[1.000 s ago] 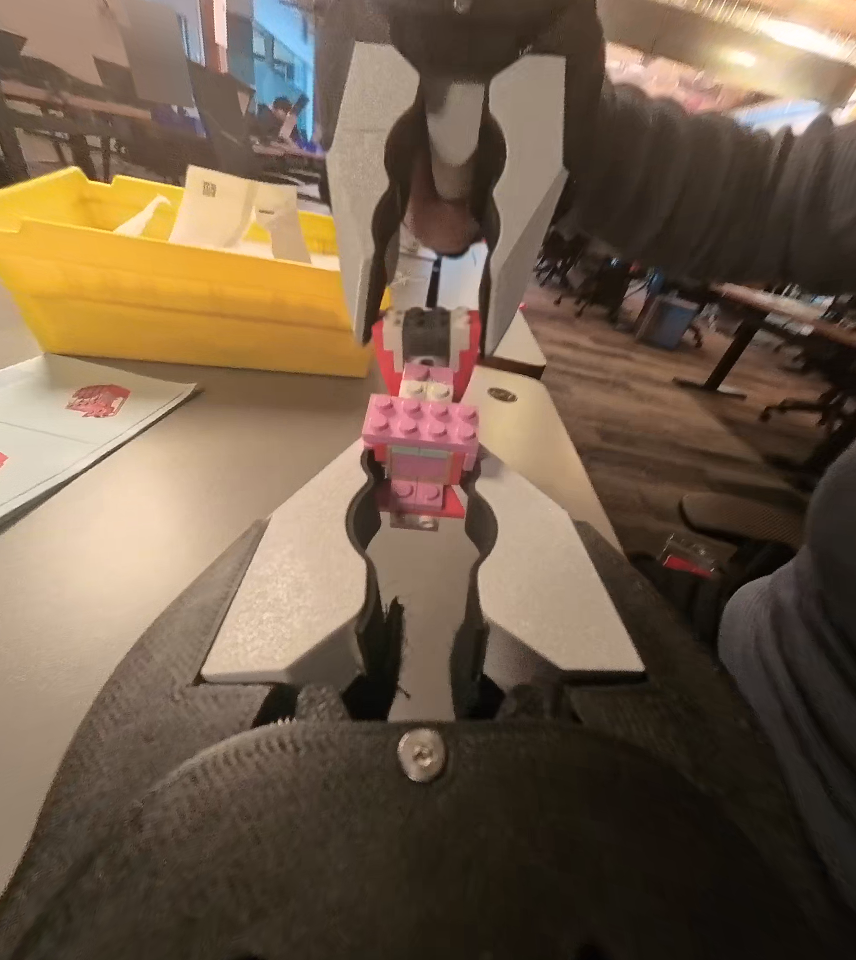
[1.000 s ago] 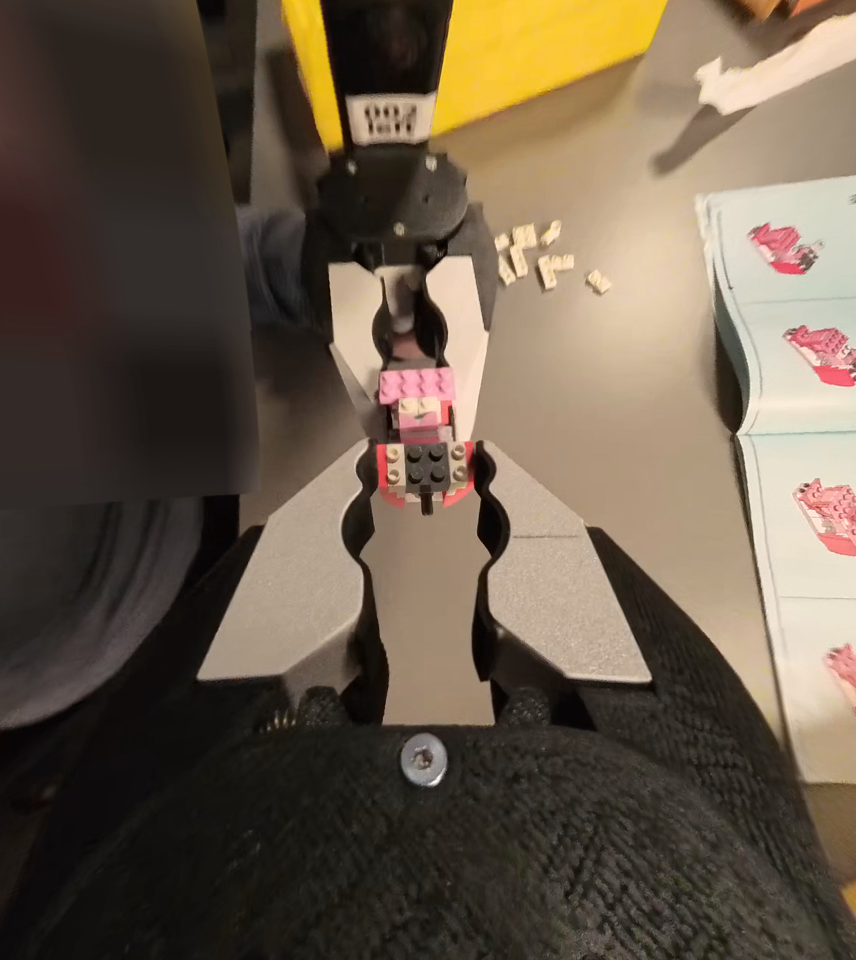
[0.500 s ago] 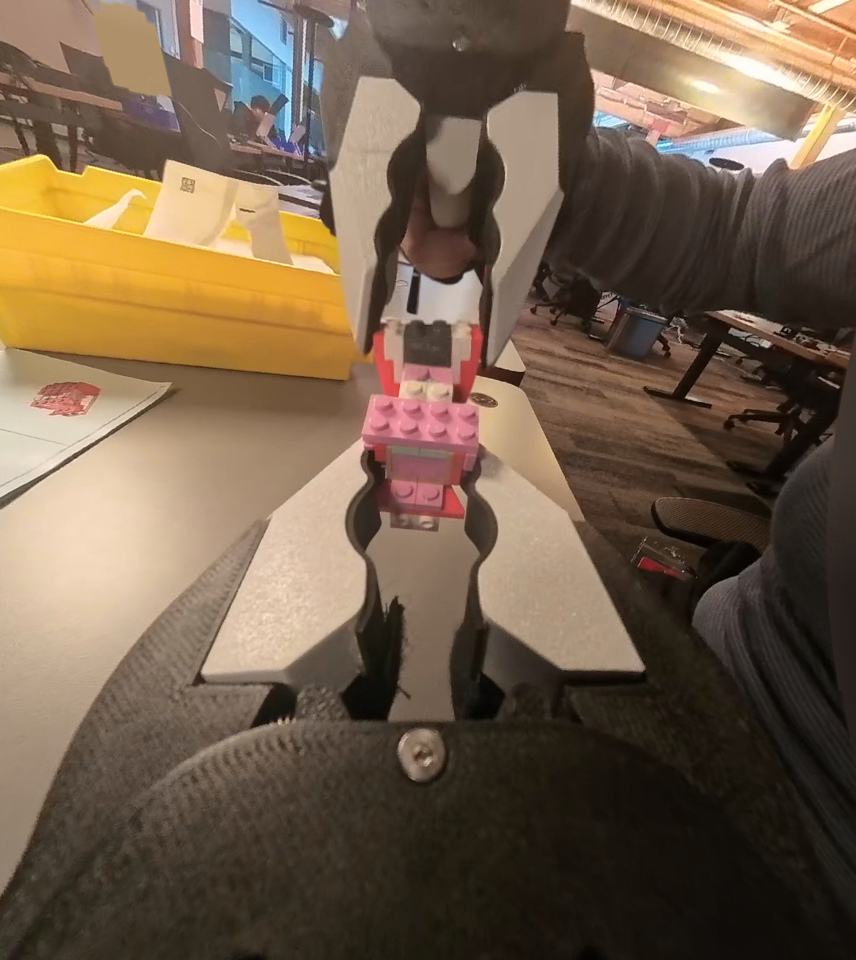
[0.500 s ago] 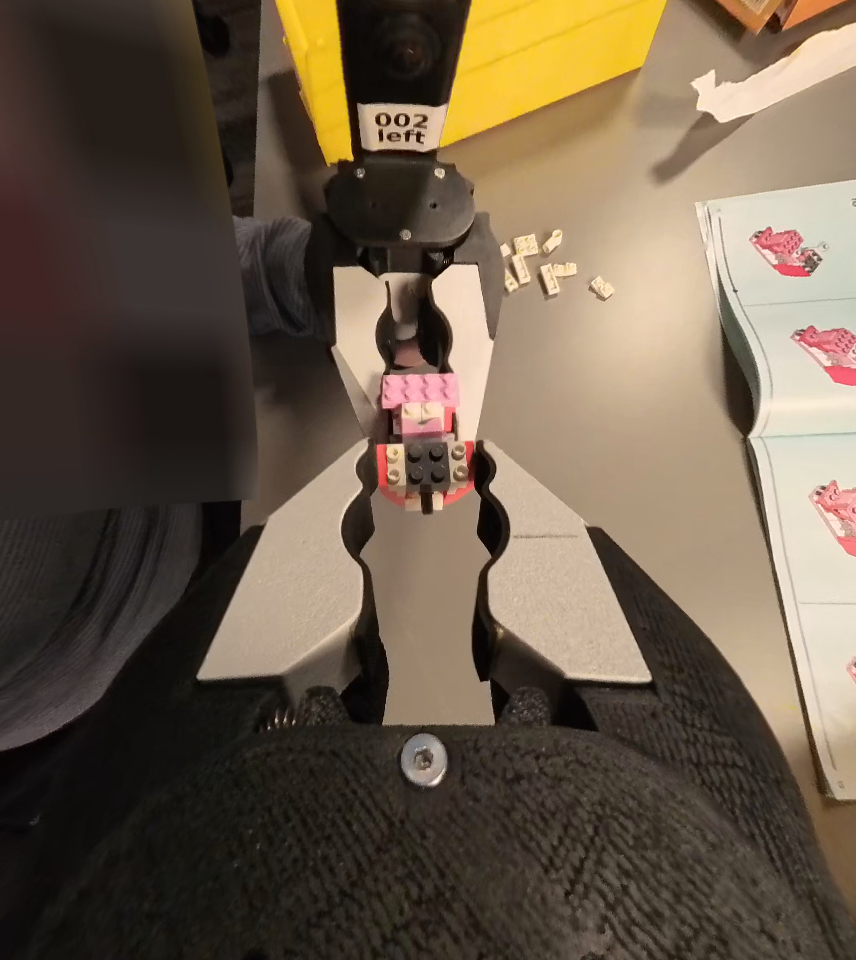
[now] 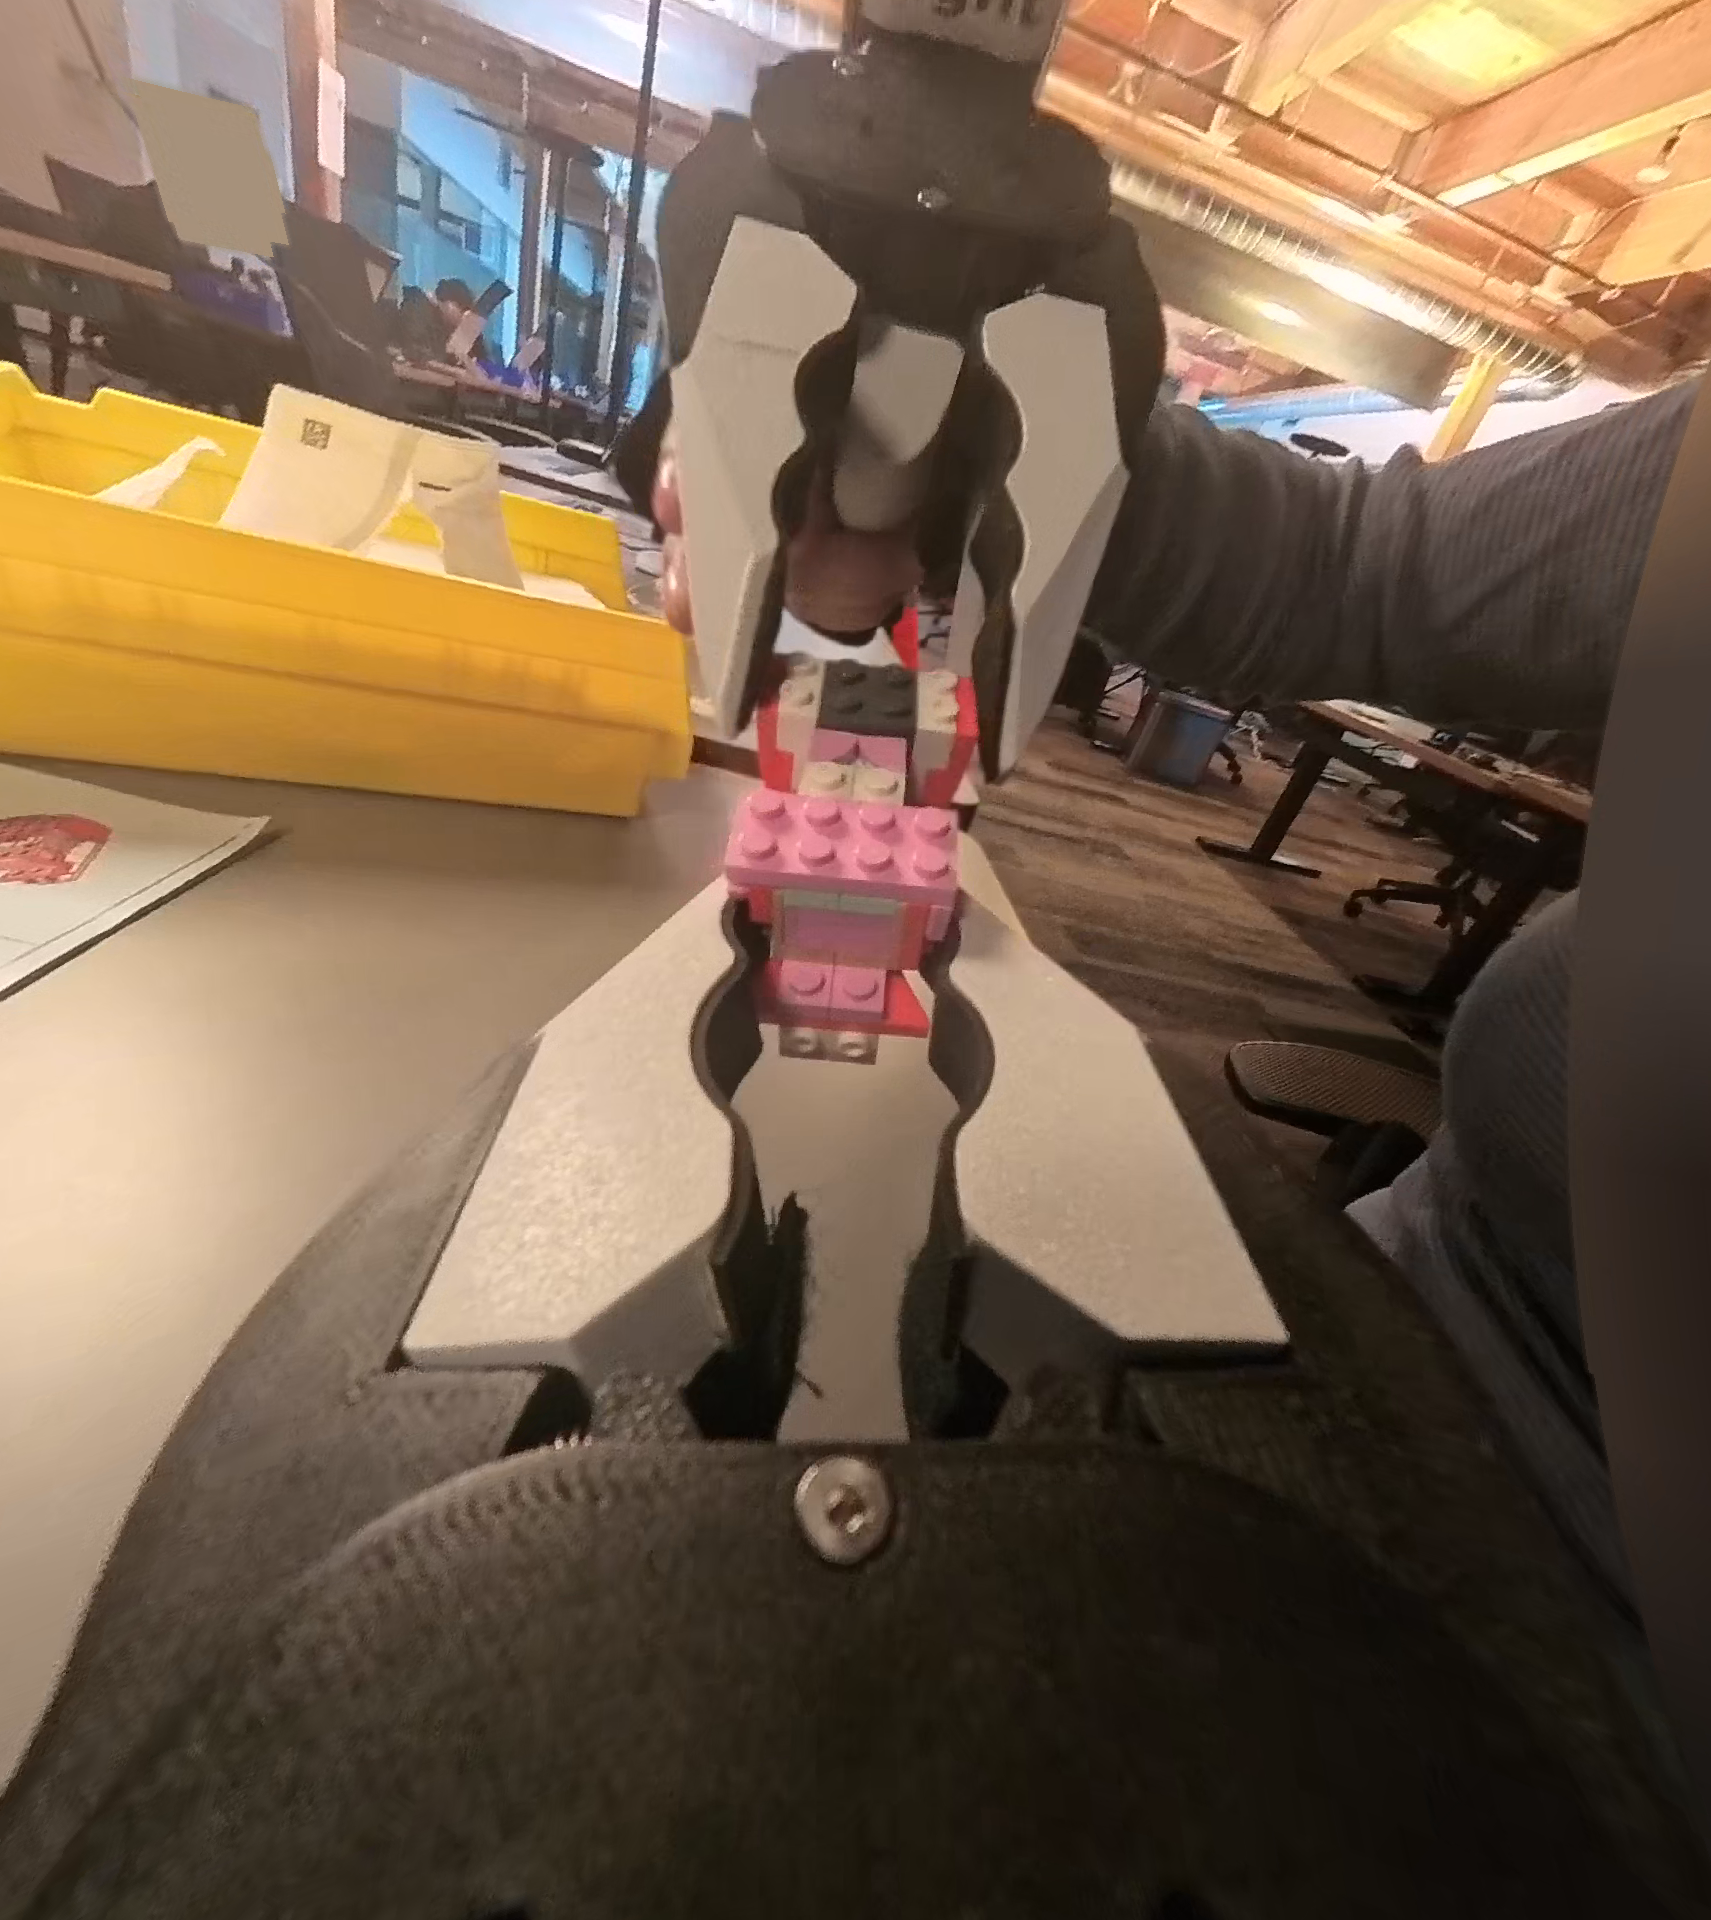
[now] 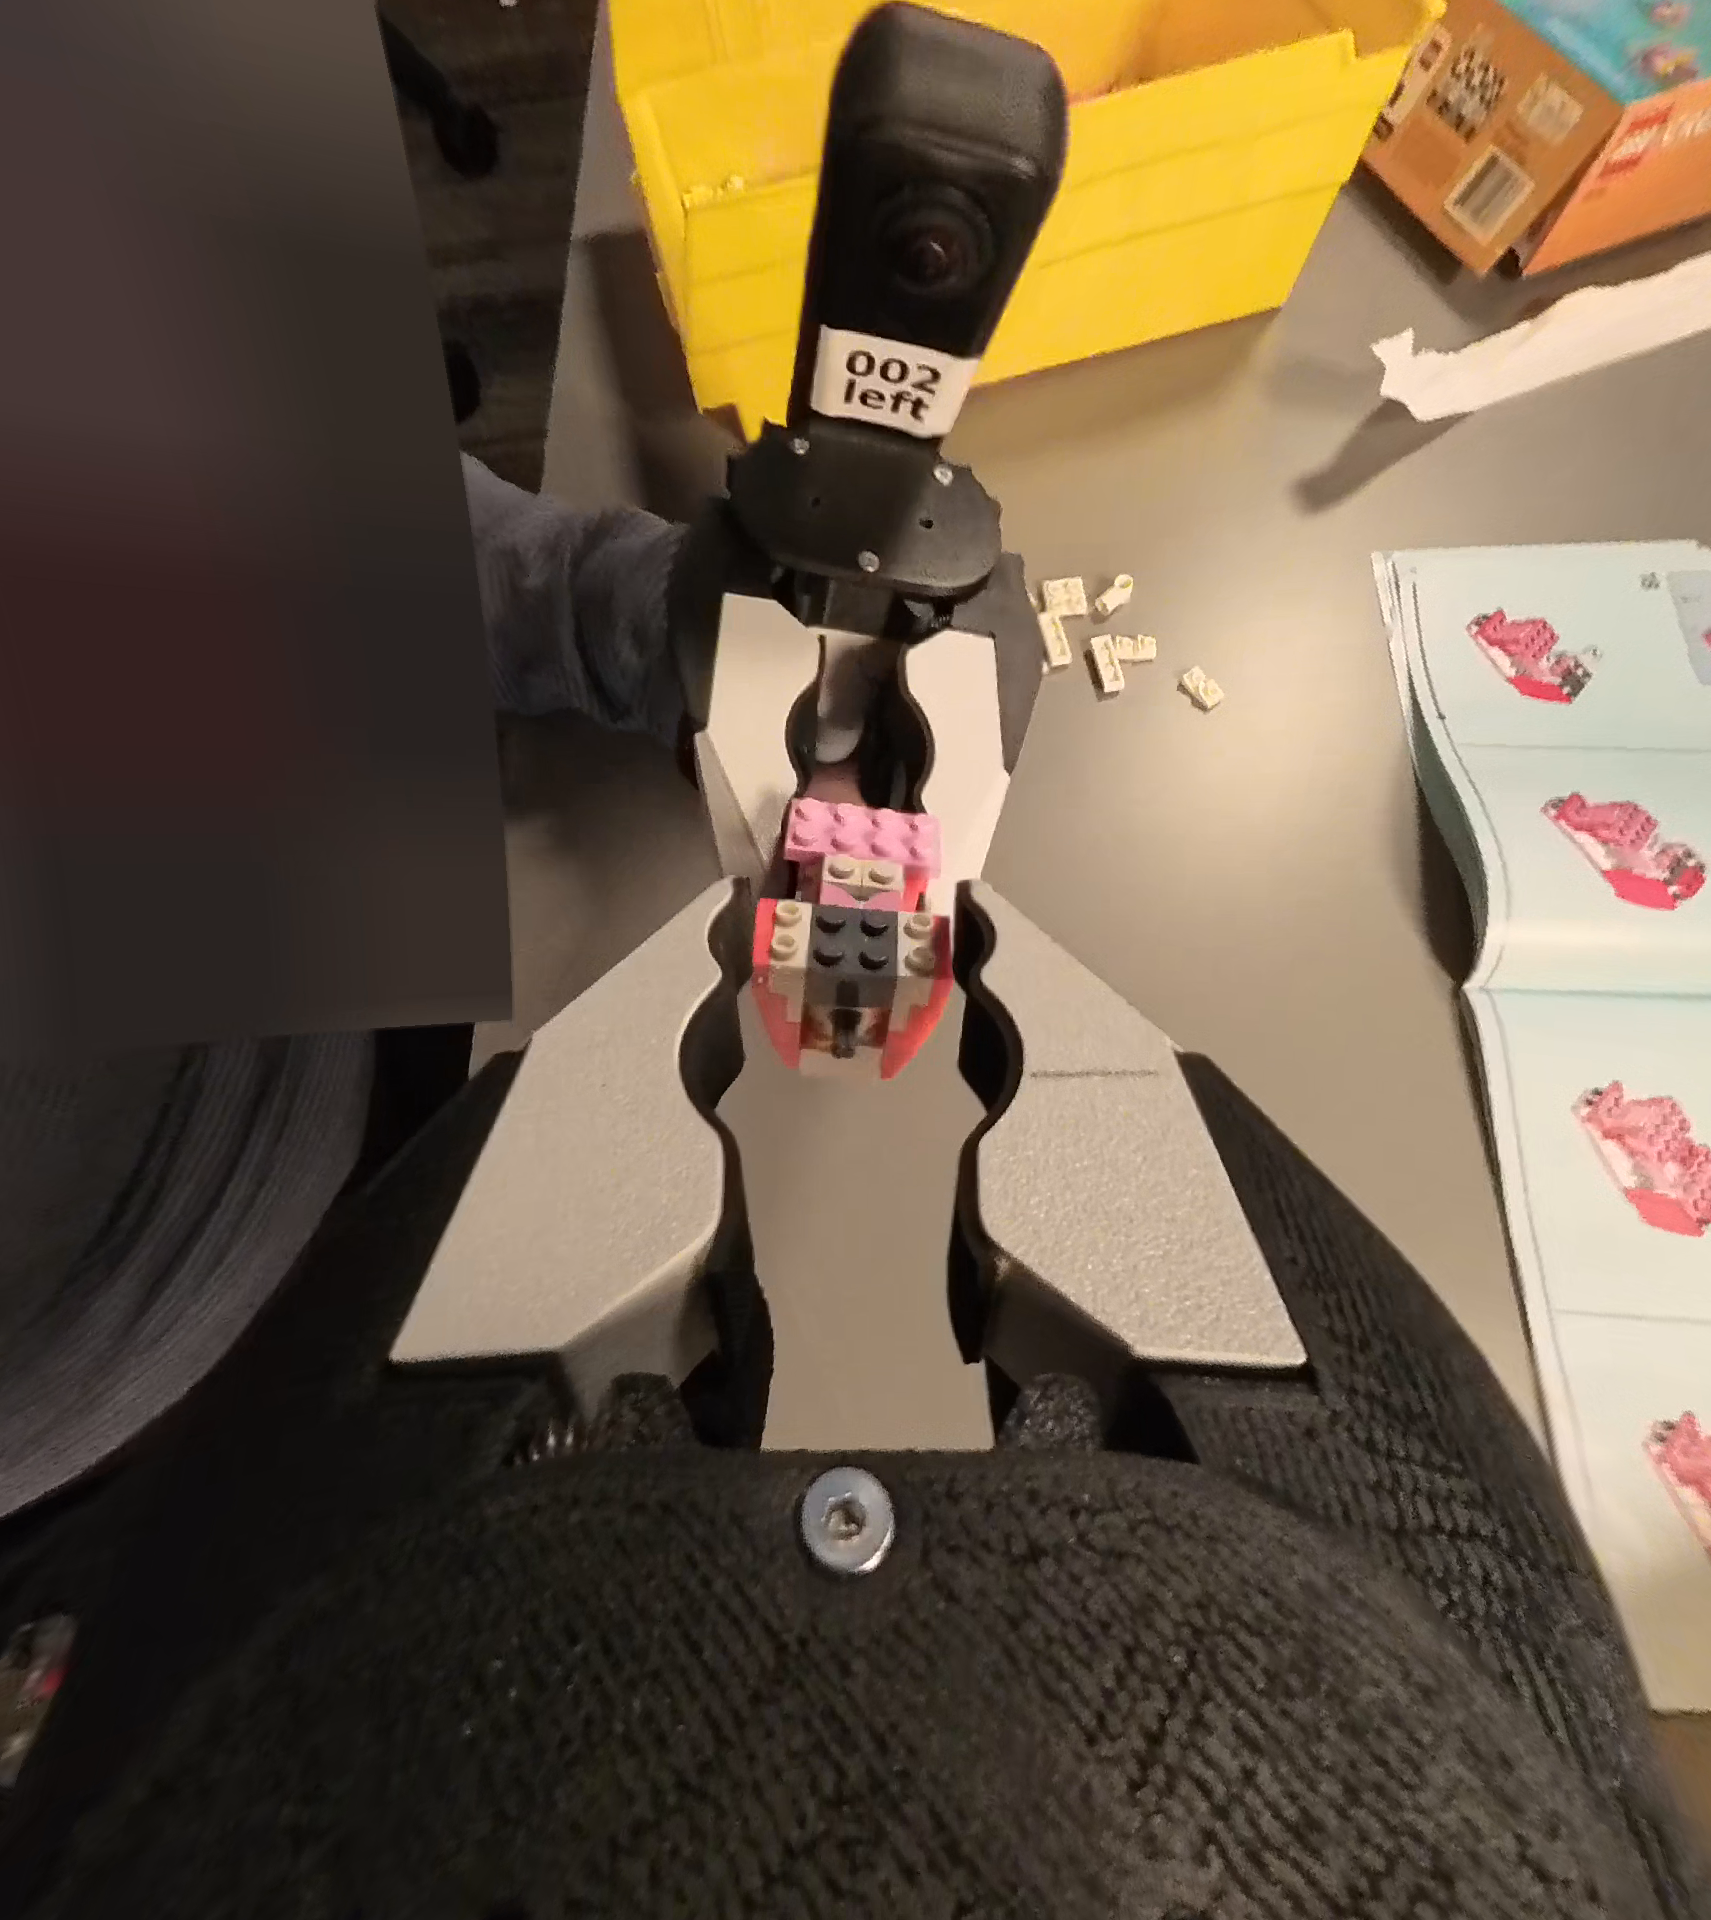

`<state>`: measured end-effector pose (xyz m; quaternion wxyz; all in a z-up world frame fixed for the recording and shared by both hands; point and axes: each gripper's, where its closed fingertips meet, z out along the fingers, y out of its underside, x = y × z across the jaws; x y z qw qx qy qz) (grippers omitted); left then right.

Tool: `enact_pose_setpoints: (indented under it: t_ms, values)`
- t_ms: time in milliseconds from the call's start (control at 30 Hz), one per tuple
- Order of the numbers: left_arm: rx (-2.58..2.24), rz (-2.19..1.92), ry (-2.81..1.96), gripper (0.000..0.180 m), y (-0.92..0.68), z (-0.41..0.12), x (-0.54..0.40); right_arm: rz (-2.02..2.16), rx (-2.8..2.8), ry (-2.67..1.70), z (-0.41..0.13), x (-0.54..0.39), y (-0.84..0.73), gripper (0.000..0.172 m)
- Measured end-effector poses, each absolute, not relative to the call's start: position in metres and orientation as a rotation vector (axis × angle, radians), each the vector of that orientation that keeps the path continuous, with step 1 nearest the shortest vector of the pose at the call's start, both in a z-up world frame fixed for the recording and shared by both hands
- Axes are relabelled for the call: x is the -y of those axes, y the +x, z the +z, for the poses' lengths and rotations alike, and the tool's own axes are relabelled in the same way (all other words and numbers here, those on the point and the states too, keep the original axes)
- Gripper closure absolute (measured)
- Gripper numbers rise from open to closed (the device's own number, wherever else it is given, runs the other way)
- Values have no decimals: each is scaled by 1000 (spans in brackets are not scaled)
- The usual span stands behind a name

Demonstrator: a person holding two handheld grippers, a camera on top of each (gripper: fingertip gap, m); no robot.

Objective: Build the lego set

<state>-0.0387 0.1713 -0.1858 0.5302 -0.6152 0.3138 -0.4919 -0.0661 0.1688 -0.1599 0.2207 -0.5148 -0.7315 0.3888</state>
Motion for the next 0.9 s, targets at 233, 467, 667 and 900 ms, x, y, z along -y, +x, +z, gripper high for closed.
enact_pose_setpoints:
  t_ms: [233,467,667,900]
  values:
    - [-761,-1224,-1406,153,-38,-176,-164,952,2043,-1347,-154,-167,-66,97]
    - [-771,-1455,-1298,153,-39,-160,-146,542,2140,-813,-142,-153,-51,82]
    - [-830,-1621,-1231,154,-37,-153,-128,258,2201,-573,-150,-139,-50,94]
    - [-867,-1657,-1245,154,-32,-156,-122,164,2203,-438,-154,-135,-54,127]
